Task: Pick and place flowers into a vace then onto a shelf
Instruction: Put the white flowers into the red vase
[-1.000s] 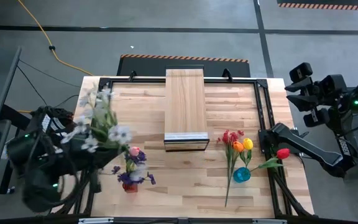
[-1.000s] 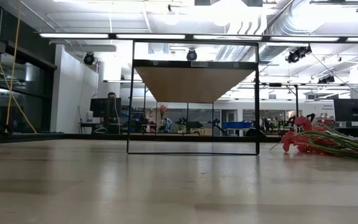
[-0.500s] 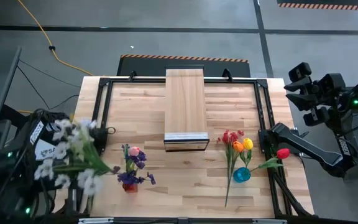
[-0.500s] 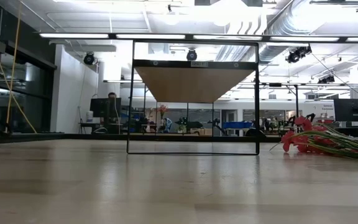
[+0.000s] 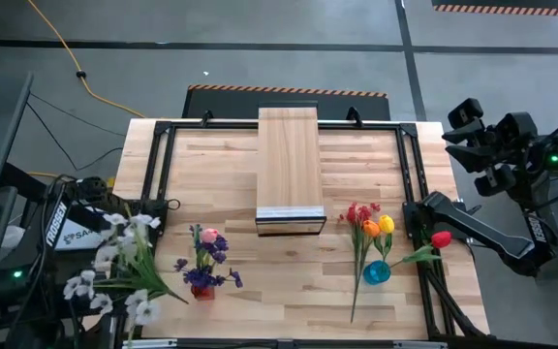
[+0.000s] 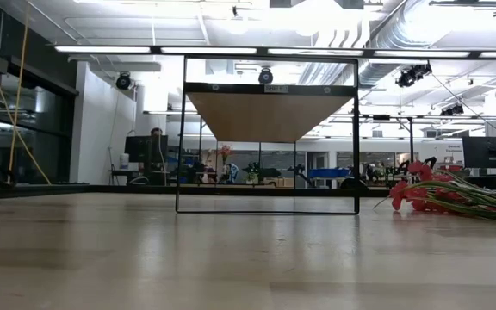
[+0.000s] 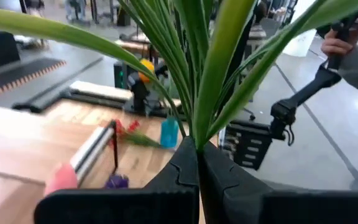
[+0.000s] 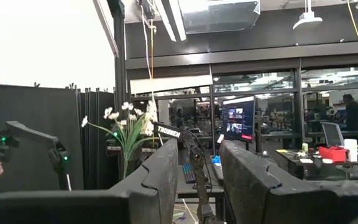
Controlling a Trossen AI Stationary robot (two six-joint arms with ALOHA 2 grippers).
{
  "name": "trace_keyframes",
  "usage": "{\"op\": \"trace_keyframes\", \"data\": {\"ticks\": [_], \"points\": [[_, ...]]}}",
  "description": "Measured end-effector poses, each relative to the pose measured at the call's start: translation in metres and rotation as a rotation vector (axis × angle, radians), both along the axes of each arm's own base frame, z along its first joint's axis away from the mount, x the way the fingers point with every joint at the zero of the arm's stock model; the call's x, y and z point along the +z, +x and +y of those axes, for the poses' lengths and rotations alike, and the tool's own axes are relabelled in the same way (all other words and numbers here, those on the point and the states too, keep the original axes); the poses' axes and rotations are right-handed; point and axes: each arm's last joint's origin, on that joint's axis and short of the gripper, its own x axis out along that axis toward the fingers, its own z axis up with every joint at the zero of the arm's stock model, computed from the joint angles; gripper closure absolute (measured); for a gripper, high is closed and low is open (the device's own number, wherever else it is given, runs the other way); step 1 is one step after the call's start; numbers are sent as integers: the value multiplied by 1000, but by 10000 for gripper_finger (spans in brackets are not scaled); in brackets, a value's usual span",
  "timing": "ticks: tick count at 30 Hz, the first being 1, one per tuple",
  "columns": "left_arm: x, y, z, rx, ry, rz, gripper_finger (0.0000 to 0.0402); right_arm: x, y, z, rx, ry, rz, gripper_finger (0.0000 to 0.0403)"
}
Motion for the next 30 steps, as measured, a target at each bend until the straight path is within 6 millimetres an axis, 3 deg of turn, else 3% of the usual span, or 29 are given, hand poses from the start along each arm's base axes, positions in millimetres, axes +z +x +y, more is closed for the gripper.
{"op": "trace_keyframes", "data": {"ticks": [15, 30], "points": [[-53, 2, -14, 28, -81, 133, 372, -1, 0, -2, -27, 76, -7, 289], [-117, 2, -14, 93, 13, 144, 372, -1, 0, -2, -9, 124, -3, 289]]}}
